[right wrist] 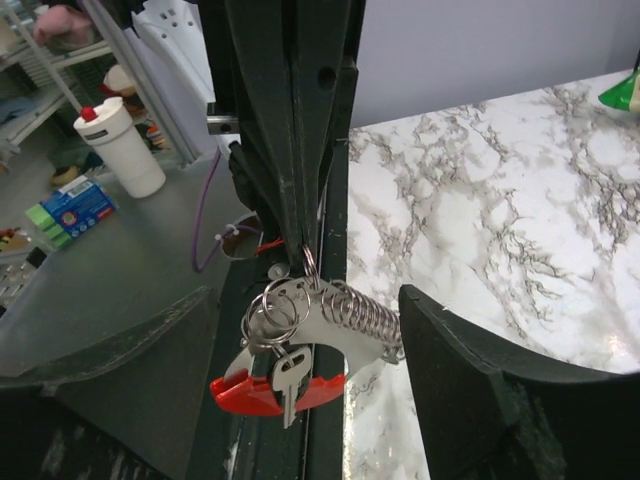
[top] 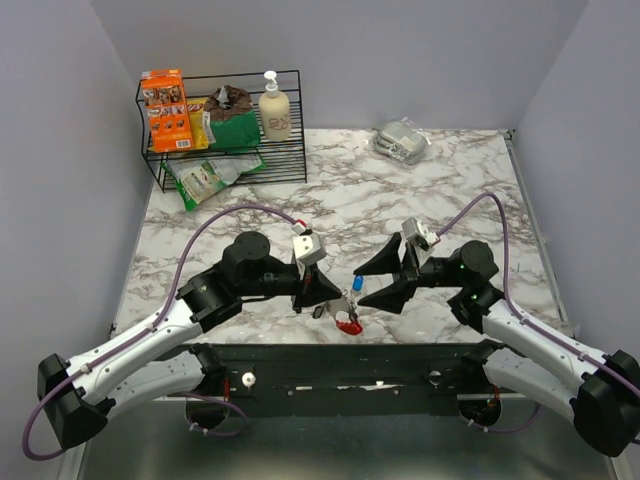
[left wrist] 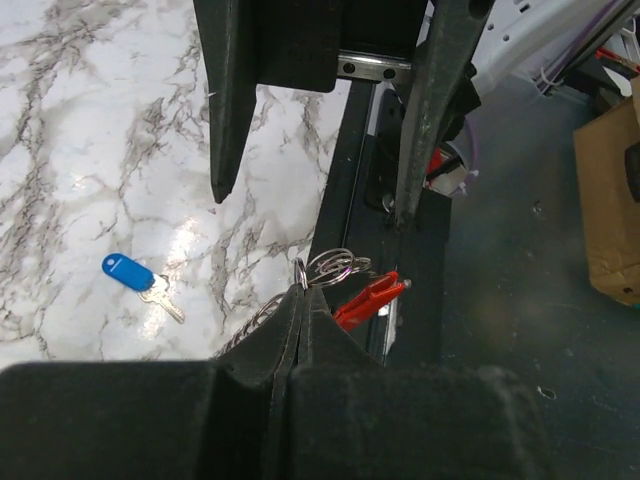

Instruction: Put the keys on the keyring

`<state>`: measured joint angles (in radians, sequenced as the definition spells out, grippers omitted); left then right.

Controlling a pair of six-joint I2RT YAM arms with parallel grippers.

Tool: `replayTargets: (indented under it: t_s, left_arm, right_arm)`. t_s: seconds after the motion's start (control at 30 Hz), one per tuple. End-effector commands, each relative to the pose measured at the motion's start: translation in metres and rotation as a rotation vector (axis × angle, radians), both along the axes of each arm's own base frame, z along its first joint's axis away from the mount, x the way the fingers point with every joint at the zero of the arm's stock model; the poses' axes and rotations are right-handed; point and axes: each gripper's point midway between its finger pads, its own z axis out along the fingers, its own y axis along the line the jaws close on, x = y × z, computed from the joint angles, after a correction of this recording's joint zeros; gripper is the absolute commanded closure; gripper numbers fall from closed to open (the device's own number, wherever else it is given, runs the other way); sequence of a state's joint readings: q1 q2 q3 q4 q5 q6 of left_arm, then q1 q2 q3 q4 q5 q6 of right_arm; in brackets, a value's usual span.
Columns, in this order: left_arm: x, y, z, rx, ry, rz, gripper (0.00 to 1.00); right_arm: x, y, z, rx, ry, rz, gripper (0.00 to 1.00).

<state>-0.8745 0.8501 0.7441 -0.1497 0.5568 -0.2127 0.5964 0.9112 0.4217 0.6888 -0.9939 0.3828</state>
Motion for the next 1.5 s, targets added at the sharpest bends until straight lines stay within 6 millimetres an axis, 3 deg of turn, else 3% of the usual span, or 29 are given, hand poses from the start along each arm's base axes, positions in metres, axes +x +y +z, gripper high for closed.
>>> replayTargets:
  t_s: [0.0,0.17,0.33,0.43,0.57,0.73,0.87,1.03,1.2,1.33,1.47]
  left_arm:
    - [-0.01,-0.008,0.023,-0.063,-0.02,-0.073,1.0]
    - [-0.015,-0.01,0.03,-0.095,-0.016,-0.098,1.0]
    - [-0.016,-0.013,0.033,-0.108,-0.016,-0.102,1.0]
    - [-0.017,-0.015,0.033,-0.107,-0.016,-0.112,1.0]
    - [-0.018,-0.013,0.039,-0.117,-0.028,-0.11,1.0]
    - [-0.017,-0.011,0.041,-0.123,-0.046,-0.099,1.0]
    - [-0.02,-0.009,0.043,-0.126,-0.05,-0.107,1.0]
    - [-0.02,-0.009,0.04,-0.118,-0.049,-0.108,1.0]
    - [-0.021,-0.007,0.042,-0.122,-0.054,-0.108,1.0]
    - [-0.022,-0.007,0.046,-0.134,-0.061,-0.11,1.0]
    - [-0.021,-0.005,0.049,-0.138,-0.069,-0.098,0.99]
  right_arm:
    - [-0.01,0.003,0.023,0.047,-0.048,0.068,0.24]
    - [-0.007,0.011,0.014,0.005,-0.029,0.064,0.35]
    - [-0.012,0.023,0.009,-0.029,-0.028,0.076,0.37]
    - [-0.012,0.026,0.005,-0.042,-0.022,0.08,0.45]
    - [-0.011,0.026,0.002,-0.048,-0.017,0.077,0.66]
    - [-0.007,0.026,-0.002,-0.061,-0.018,0.05,0.67]
    - [-0.004,0.023,-0.005,-0.067,-0.021,0.017,0.59]
    - [-0.001,0.021,-0.004,-0.067,-0.036,-0.018,0.61]
    - [-0.001,0.022,-0.008,-0.08,-0.035,-0.007,0.74]
    - [-0.002,0.023,-0.009,-0.086,-0.034,0.005,1.0]
    - [-0.001,0.022,-0.009,-0.09,-0.036,-0.005,1.0]
